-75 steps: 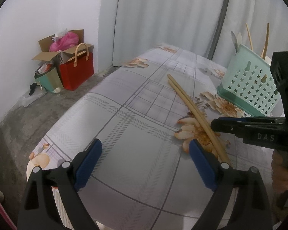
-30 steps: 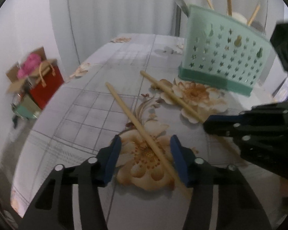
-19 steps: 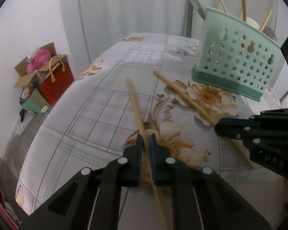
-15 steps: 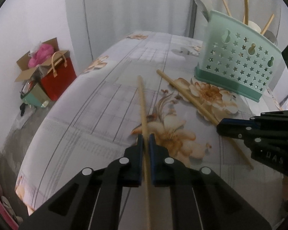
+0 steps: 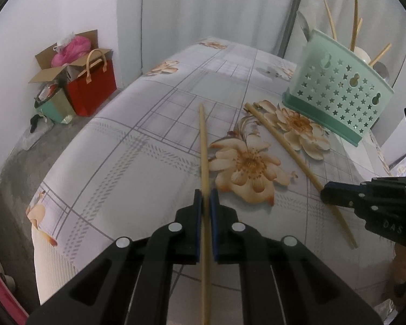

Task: Organize utensils

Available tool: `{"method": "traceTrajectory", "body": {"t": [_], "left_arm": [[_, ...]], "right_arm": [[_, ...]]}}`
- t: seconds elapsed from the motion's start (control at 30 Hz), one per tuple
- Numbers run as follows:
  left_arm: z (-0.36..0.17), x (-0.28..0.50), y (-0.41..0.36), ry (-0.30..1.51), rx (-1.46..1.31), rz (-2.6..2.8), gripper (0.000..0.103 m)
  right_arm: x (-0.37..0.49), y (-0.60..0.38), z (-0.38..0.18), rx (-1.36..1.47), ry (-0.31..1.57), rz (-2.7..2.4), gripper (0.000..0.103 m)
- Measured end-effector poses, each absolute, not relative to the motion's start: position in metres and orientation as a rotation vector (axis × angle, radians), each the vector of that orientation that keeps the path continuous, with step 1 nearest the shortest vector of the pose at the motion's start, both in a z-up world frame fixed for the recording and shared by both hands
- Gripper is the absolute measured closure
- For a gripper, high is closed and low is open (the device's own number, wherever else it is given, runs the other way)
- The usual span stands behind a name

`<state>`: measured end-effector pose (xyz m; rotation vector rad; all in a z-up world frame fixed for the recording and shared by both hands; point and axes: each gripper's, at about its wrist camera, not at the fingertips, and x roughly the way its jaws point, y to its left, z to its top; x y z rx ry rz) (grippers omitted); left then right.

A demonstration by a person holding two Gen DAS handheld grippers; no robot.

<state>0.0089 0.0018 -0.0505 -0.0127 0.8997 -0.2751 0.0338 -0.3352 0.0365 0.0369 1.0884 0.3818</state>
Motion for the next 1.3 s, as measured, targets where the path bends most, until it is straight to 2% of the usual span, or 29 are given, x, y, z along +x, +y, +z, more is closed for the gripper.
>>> {"method": "traceTrajectory", "body": {"t": [0.53, 0.6, 0.73, 0.77, 1.3], "left_arm": [[-0.049, 0.008, 0.011, 0.908, -0.083, -0.283, 0.097], [-0.049, 0.009, 0.014, 0.912, -0.114, -0.304, 0.094], [-0.046, 0.011, 0.020, 0.909, -0.167, -0.339, 0.069], [-0.045, 0.011, 0.020, 0.905, -0.166, -0.338, 0.065], [-0.047, 0.064, -0.011, 0.921, 0.047, -0.308, 0.064]], "right_arm": [[0.041, -0.341, 0.038, 0.080, 1.102, 0.390, 0.096], [0.043, -0.342, 0.038, 0.099, 1.105, 0.401, 0.091], [0.049, -0.341, 0.040, 0.102, 1.098, 0.413, 0.078], [0.050, -0.338, 0.040, 0.093, 1.096, 0.408, 0.074], [0.097, -0.293, 0.039, -0.071, 1.067, 0.428, 0.072]]}}
